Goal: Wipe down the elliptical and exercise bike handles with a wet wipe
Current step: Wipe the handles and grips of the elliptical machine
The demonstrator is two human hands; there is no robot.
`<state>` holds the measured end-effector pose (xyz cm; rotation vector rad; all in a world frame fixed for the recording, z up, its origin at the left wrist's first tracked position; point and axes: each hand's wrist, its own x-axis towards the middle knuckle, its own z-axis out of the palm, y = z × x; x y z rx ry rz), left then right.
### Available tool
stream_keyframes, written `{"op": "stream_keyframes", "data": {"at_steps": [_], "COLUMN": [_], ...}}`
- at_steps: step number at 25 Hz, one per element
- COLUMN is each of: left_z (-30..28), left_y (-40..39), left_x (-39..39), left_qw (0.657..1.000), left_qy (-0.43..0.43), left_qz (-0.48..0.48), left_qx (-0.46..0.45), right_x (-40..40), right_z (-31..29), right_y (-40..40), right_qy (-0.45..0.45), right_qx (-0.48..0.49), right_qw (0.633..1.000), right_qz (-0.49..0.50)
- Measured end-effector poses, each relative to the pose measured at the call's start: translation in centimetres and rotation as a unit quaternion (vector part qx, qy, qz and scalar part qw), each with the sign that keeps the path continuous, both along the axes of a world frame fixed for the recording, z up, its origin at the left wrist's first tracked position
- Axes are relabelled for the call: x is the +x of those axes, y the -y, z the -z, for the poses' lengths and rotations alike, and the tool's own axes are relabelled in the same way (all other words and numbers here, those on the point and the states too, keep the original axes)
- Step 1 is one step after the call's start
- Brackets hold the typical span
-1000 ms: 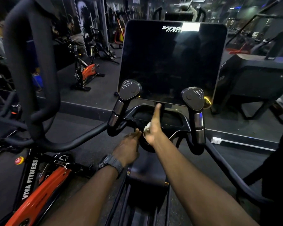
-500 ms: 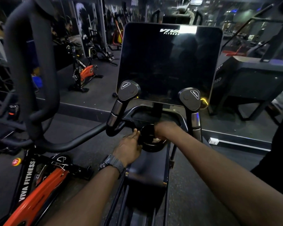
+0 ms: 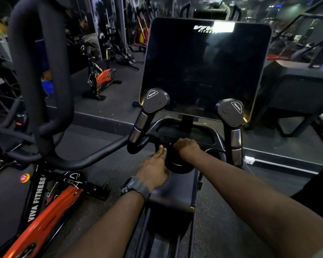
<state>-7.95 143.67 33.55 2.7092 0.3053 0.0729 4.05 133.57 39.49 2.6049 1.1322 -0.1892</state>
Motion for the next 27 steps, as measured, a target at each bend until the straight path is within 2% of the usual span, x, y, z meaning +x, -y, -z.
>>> {"op": "stream_keyframes", "data": {"at_steps": [3,4,6,9,11,12,13,15,16,18,19,21,25,27], "left_z": [0.0,0.1,0.4,0.8,0.7,0.7,0.6,0.3,0.2,-0.3,-0.4,-0.5,-0.9,-1.5], "left_y": [0.0,-0.1,0.0,0.1,0.2,0.2,0.2,0.1,0.1,0.6,0.7,0.9,0.6,0.7], "left_x": [-0.1,0.0,-0.1,0.0,0.1,0.1,0.1,0.0,-0.1,-0.5,-0.6,-0.6,0.0,0.4], "left_qw": [1.000,1.000,1.000,1.000,0.999,0.999,0.999,0.999,0.997,0.987,0.976,0.947,0.942,0.949], "left_qy": [-0.015,-0.016,-0.015,-0.009,-0.007,-0.002,-0.002,0.004,0.016,0.061,0.090,0.134,0.163,0.167], "left_qz": [0.004,0.003,0.003,0.007,0.012,0.014,0.012,0.014,0.019,0.002,-0.026,-0.102,-0.165,-0.157], "left_qx": [0.001,-0.003,-0.014,-0.028,-0.032,-0.032,-0.033,-0.052,-0.074,-0.148,-0.195,-0.275,-0.243,-0.215], "right_x": [-0.2,-0.1,0.3,0.6,1.0,1.3,1.8,1.6,1.2,0.6,0.3,-0.7,-2.1,-2.1], "right_z": [1.7,1.9,1.1,-0.4,-1.5,-1.8,-1.5,-0.4,0.4,2.4,3.1,3.6,3.2,2.8], "right_y": [0.5,0.2,-0.4,0.1,1.1,1.6,1.9,2.0,1.8,0.7,0.1,-0.4,0.8,0.2], "right_qy": [0.036,0.029,-0.051,-0.234,-0.279,-0.298,-0.332,-0.384,-0.358,-0.254,-0.203,-0.166,-0.159,-0.157], "right_qx": [0.197,0.210,0.156,0.051,0.048,0.076,0.142,0.333,0.418,0.525,0.548,0.541,0.438,0.432], "right_qw": [0.979,0.977,0.985,0.971,0.959,0.951,0.931,0.853,0.824,0.799,0.797,0.809,0.880,0.883], "right_qz": [-0.019,0.007,0.060,0.017,0.000,0.014,0.045,0.115,0.134,0.148,0.152,0.160,0.088,0.097]}}
